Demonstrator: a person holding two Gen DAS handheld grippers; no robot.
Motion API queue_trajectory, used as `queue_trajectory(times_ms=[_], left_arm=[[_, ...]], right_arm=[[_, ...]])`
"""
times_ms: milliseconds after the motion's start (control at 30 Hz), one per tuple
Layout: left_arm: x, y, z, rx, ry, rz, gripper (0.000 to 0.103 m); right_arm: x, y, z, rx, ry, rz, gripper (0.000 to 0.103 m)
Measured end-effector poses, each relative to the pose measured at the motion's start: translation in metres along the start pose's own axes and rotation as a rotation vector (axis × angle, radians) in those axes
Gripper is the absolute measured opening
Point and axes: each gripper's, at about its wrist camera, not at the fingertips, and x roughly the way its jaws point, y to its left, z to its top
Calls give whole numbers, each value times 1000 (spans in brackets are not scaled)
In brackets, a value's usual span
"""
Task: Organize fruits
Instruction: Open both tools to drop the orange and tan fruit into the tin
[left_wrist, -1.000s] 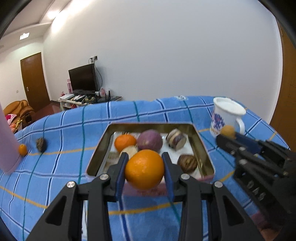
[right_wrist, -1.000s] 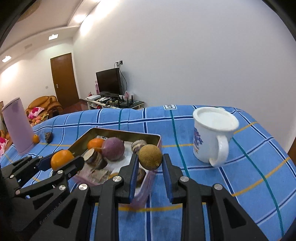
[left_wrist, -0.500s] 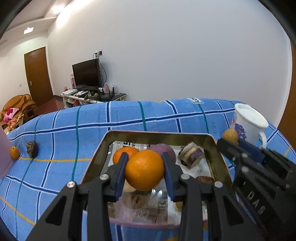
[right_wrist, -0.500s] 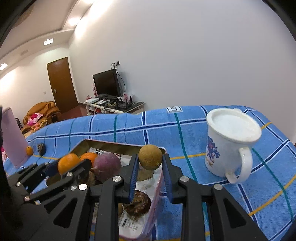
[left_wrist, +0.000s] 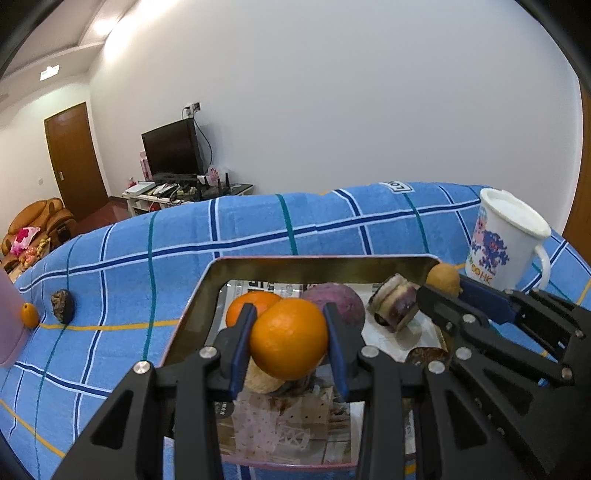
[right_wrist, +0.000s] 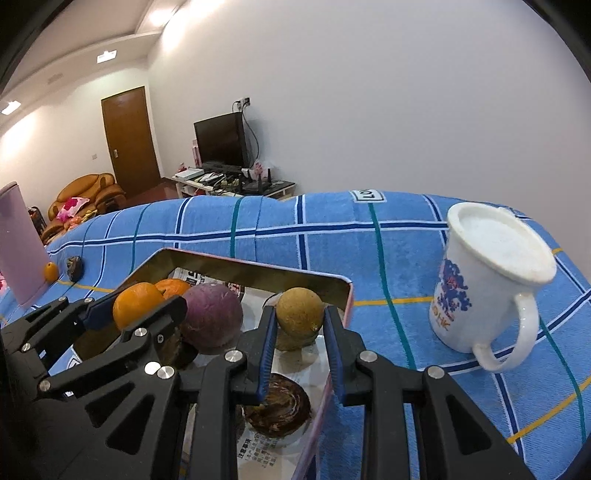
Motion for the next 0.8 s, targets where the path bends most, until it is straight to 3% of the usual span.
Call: queue_trajectory(times_ms=[600, 700, 800], left_arm=[[-7, 1, -4, 1, -16, 6, 40], [-9, 3, -3, 2, -30, 25, 48], [-14, 6, -3, -7, -52, 48, 64]], right_arm=[[3, -10, -4, 79, 33, 172, 28], [3, -14, -5, 108, 34, 208, 28], [3, -22, -5, 165, 39, 264, 28]])
